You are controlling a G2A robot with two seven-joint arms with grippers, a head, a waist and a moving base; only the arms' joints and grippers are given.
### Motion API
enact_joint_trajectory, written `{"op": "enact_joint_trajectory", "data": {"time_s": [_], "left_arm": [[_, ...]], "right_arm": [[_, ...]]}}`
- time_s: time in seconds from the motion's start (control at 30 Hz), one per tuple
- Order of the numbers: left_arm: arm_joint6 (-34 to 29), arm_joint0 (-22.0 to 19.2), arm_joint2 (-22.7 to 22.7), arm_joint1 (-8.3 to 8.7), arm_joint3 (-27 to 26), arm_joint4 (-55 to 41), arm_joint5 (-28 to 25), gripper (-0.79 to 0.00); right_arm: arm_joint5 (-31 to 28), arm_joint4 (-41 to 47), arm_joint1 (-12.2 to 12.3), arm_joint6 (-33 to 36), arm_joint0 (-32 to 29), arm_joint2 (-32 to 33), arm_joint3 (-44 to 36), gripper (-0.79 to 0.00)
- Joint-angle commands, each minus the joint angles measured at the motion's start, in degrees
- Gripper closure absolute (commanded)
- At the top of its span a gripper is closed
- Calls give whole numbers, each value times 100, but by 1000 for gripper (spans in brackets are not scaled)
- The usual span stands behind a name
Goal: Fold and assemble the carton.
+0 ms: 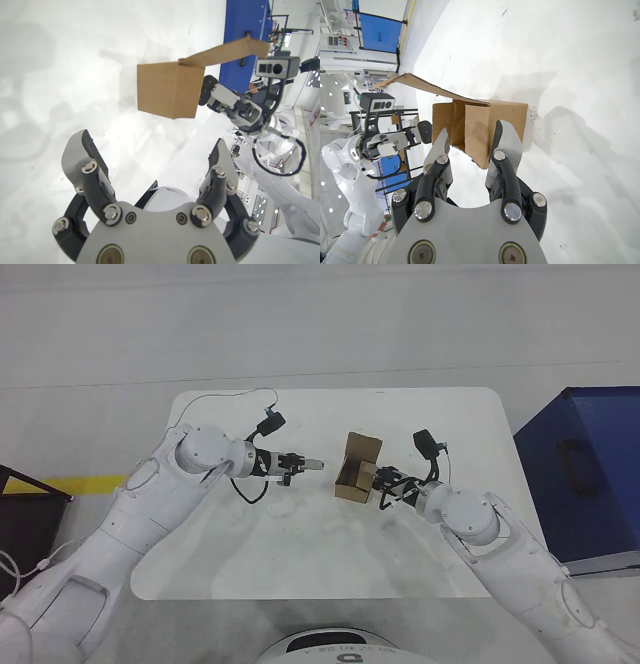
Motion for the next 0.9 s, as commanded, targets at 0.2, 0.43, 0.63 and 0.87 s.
{"op": "enact_joint_trajectory", "data": {"time_s": [0.2, 0.43, 0.63, 0.87], "left_arm": [[337, -778, 929, -715, 1234, -16, -64, -723], [209, -1133, 1413, -1234, 1992, -47, -203, -705], [170, -1328, 1616, -1594, 2444, -82, -362, -711], [58, -1483, 1760, -1889, 2850, 49, -541, -299]], "right_arm": [[-163, 104, -55, -64, 29, 32, 147, -394], [-275, 111, -72, 173, 92, 95, 335, -385], [-373, 58, -88, 364, 149, 101, 417, -372], [-442, -34, -112, 468, 149, 57, 428, -372]]}}
